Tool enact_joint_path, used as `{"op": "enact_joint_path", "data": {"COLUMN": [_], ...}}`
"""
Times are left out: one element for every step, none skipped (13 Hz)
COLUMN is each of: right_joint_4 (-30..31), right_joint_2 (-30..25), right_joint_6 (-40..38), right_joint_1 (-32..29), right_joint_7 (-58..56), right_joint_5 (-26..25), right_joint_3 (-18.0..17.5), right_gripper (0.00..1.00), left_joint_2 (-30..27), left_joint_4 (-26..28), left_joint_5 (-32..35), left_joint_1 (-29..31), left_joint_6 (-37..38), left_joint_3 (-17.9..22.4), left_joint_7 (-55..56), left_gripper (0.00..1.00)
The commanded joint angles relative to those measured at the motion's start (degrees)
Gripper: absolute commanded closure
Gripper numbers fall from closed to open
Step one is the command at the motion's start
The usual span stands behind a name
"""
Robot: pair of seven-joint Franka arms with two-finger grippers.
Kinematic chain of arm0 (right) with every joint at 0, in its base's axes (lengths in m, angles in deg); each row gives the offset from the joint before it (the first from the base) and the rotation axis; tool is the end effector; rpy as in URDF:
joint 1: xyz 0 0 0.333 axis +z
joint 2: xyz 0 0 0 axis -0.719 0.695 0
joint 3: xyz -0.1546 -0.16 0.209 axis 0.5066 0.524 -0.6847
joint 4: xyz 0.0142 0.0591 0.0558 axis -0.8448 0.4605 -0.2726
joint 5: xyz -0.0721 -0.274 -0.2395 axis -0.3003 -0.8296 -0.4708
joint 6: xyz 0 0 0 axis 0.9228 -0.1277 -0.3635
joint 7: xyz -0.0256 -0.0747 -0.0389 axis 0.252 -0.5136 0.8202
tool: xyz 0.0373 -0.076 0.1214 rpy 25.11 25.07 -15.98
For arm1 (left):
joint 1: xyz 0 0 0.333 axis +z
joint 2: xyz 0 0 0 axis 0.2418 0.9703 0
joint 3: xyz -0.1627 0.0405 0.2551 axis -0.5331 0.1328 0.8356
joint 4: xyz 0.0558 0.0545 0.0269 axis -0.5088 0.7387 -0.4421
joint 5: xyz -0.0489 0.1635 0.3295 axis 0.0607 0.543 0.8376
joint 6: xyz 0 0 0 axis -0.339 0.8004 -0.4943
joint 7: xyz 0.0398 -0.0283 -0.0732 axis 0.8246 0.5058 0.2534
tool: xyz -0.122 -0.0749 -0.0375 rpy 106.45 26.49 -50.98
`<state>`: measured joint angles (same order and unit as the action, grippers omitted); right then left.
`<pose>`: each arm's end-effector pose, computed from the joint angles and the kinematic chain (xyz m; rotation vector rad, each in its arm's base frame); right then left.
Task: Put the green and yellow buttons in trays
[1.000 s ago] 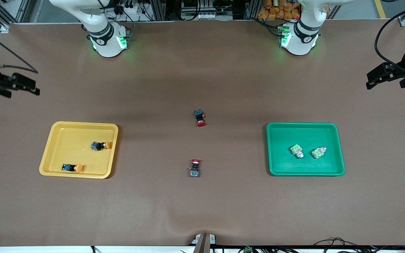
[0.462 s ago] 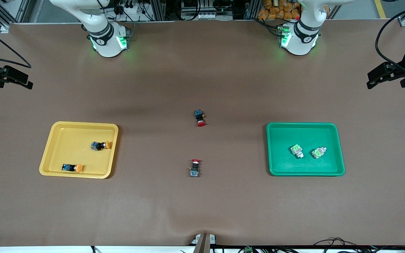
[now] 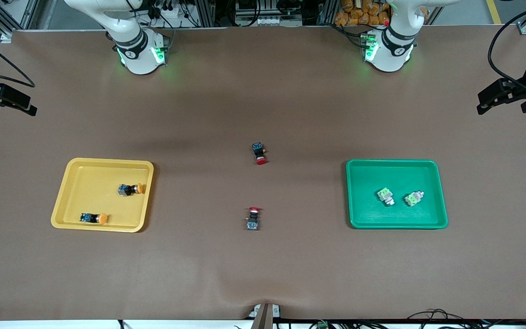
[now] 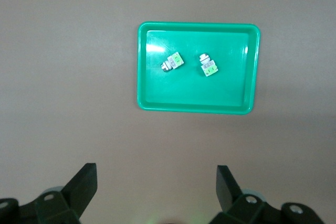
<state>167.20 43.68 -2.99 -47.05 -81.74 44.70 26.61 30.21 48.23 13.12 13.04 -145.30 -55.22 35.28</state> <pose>0.5010 -0.0449 0.5741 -3.0863 0.1488 0.1170 0.5122 -0.0175 0.5936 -3.0996 -0.0261 -0.0129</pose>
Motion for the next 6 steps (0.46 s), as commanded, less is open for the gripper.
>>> {"op": "enact_joint_path", "data": {"right_joint_4": [0.3,0.3,0.3,0.4,0.7,0.5], "right_joint_2": [-0.9,-0.9,-0.9,-0.8,-0.9,-0.8], "right_joint_6": [0.0,0.0,0.0,0.0,-0.1,0.2], "right_joint_1": [1.0,1.2,1.3,1.3,1.0,1.1], "right_joint_7": [0.2,0.2,0.2,0.2,0.2,0.1], "right_joint_5": [-0.4,-0.4,-0.3,-0.3,-0.3,-0.3], "right_joint_3": [0.8,0.7,0.7,0.7,0.7,0.7], "right_gripper": [0.00,0.00,0.00,0.00,0.00,0.00], "left_joint_2": [-0.3,-0.3,-0.3,-0.3,-0.3,-0.3], "left_joint_4": [-1.7,-1.9,-1.9,-2.0,-1.9,-1.9], "left_joint_5": [-0.9,-0.7,-0.5,-0.4,-0.2,-0.1], "left_joint_1": [0.3,0.3,0.0,0.0,0.0,0.1], "left_joint_6": [2.2,2.3,2.5,2.6,2.6,2.8], "left_joint_3": [-0.2,-0.2,-0.3,-0.3,-0.3,-0.3], "left_joint_7": [-0.8,-0.8,-0.7,-0.7,-0.7,-0.7], "left_gripper": [0.00,0.00,0.00,0.00,0.00,0.00]}}
